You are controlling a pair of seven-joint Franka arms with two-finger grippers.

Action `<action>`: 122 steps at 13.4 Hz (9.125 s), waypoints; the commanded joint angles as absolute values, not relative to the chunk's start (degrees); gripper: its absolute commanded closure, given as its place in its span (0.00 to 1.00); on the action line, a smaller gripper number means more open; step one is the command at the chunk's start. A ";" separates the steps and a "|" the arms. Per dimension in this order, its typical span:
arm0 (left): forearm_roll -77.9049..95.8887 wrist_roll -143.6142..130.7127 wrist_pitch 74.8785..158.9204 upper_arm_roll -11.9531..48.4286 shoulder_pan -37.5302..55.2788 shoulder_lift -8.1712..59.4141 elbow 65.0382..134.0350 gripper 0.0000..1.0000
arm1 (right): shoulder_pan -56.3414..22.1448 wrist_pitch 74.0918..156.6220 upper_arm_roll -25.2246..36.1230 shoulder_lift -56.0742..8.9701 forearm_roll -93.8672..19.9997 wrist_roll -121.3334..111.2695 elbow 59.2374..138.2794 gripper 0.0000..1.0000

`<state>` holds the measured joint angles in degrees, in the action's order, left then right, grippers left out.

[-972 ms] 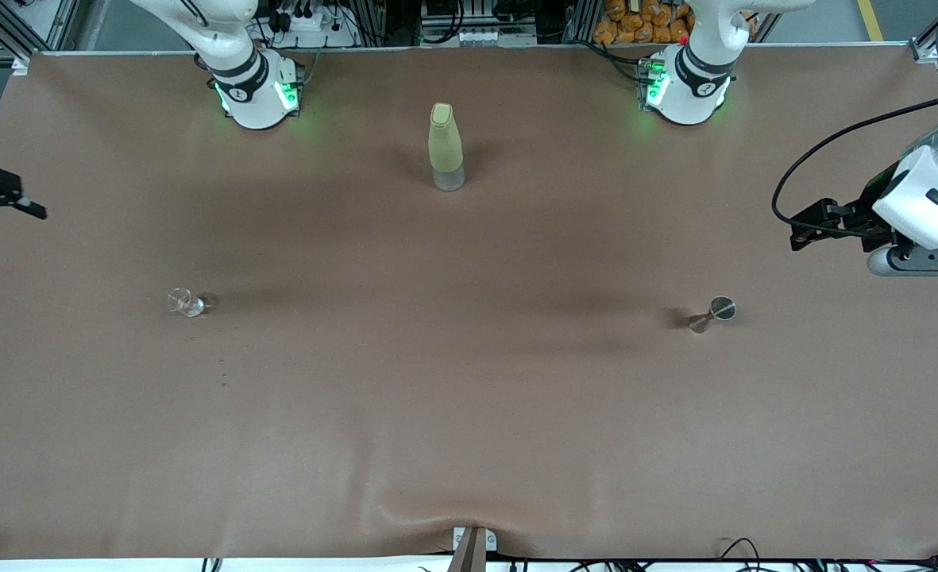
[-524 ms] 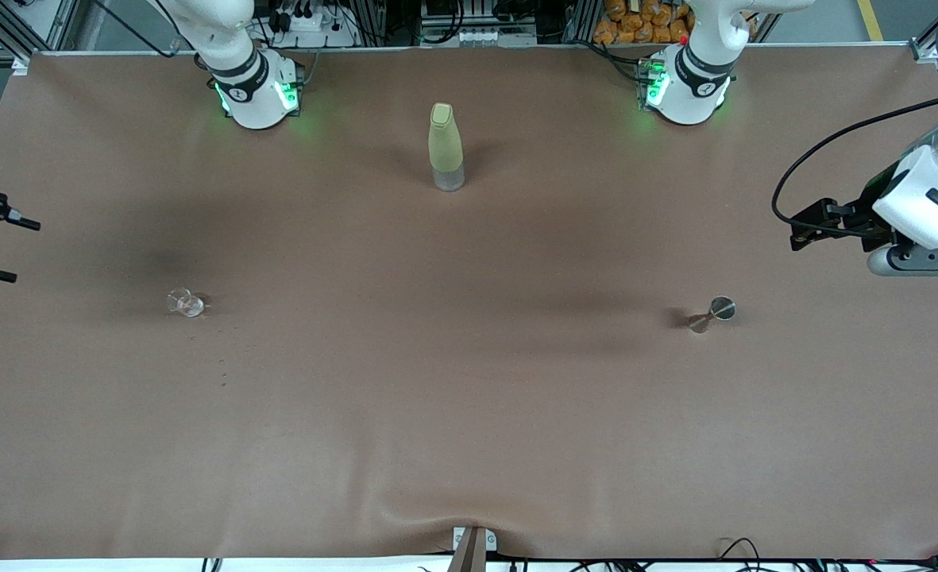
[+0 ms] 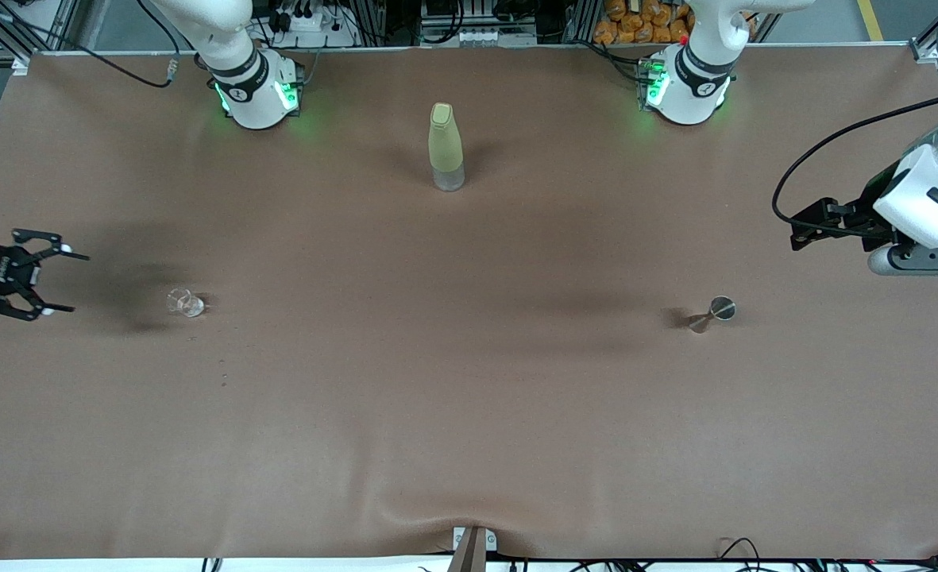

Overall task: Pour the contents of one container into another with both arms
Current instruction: 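Lower the right gripper around the glass beaker and close it, then lift the beaker with the right gripper while the left gripper reaches the jigger, then grasp the steel jigger with the left gripper and lift it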

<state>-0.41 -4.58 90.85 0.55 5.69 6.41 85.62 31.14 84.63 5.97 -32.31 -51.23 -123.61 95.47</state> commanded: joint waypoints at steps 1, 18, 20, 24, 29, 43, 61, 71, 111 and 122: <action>0.44 -5.27 89.91 0.70 5.45 6.06 85.17 0.00 | 33.05 81.23 5.01 -38.39 -55.45 -130.85 93.87 0.00; 0.44 -5.27 89.91 0.70 5.45 6.06 85.17 0.00 | 32.34 80.16 3.96 -56.77 -62.49 -145.46 90.35 0.00; 0.44 -5.27 89.91 0.70 5.54 6.06 85.17 0.00 | 32.43 80.07 3.87 -58.53 -62.75 -147.03 90.26 0.00; 0.44 -5.27 89.83 0.70 5.54 6.06 85.17 0.00 | 32.70 80.07 3.52 -58.80 -63.81 -148.10 90.26 0.00; 0.44 -5.27 89.91 0.70 5.54 6.06 85.17 0.00 | 32.78 79.98 3.52 -58.89 -63.98 -148.10 90.18 0.21; 0.44 -4.13 89.82 0.88 5.45 5.98 85.17 0.00 | 32.70 79.11 3.43 -58.62 -64.16 -147.39 90.18 0.61; 28.98 62.61 91.85 0.26 -12.11 19.67 85.61 0.00 | 27.34 79.45 -4.13 -49.83 -68.47 -128.51 84.47 0.75; 38.84 100.94 95.79 0.26 -18.63 29.43 94.64 0.00 | 17.50 84.37 -4.22 -38.33 -72.86 -112.51 83.85 0.76; 61.07 142.91 95.27 6.93 -20.74 45.97 96.60 1.00 | -0.53 100.55 -3.78 -17.84 -96.33 -119.80 117.08 0.77; 74.95 142.12 105.54 15.21 -3.28 46.32 90.70 1.00 | -4.48 108.70 -4.30 -16.79 -97.29 -114.61 115.40 0.80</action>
